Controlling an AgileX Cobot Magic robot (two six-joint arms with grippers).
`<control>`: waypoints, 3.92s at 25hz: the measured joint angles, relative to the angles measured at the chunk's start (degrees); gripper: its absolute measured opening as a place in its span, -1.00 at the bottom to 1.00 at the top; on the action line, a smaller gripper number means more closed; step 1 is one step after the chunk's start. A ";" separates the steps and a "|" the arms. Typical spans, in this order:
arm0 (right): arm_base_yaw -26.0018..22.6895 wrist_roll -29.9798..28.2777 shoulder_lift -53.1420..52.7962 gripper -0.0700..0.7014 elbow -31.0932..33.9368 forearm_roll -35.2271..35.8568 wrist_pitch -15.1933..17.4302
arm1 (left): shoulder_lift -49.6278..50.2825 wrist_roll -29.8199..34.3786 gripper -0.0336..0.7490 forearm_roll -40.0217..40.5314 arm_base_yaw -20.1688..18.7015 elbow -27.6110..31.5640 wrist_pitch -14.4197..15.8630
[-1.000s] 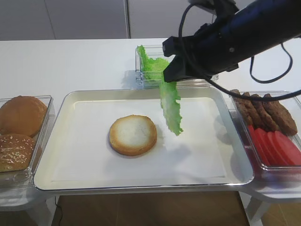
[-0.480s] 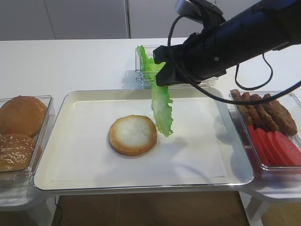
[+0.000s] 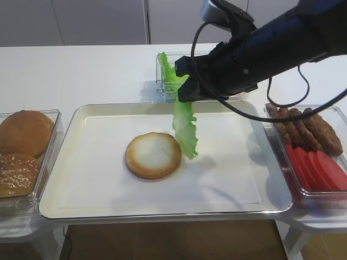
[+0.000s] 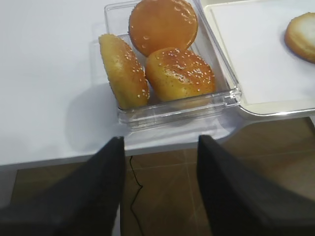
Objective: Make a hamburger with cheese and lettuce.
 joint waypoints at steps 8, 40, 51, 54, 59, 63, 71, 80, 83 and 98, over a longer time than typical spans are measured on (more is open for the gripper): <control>0.00 -4.67 1.32 -0.70 0.00 7.65 0.22 | 0.00 0.00 0.00 0.00 0.00 0.00 0.00; 5.84 -5.35 5.22 -0.70 0.00 11.49 -0.40 | 0.00 0.00 0.00 0.00 0.00 0.00 0.00; 7.90 -7.25 6.96 -0.70 0.00 14.40 -1.64 | 0.00 0.00 0.00 0.00 0.00 0.00 0.00; 7.98 -7.60 7.36 -0.70 0.00 14.49 -1.75 | 0.00 0.00 0.00 0.00 0.00 0.00 0.00; 7.98 -9.20 7.49 -0.70 0.00 15.96 -2.15 | 0.00 0.00 0.00 0.00 0.00 0.00 0.00; 7.98 -9.42 7.49 -0.62 0.00 16.23 -2.15 | 0.00 0.00 0.00 0.00 0.00 0.00 0.00; 7.98 -9.64 7.49 -0.11 0.00 16.34 -2.15 | 0.00 0.00 0.00 0.00 0.00 0.00 0.00; 7.98 -7.43 7.49 0.63 0.00 13.50 -2.29 | 0.00 0.00 0.00 0.00 0.00 0.00 0.00; 7.98 0.70 6.70 0.62 -0.66 4.13 -2.29 | 0.00 0.00 0.00 0.00 0.00 0.00 0.00; 1.01 37.76 -5.76 0.55 -5.93 -44.94 17.50 | 0.00 0.00 0.00 0.00 0.00 0.00 0.00</control>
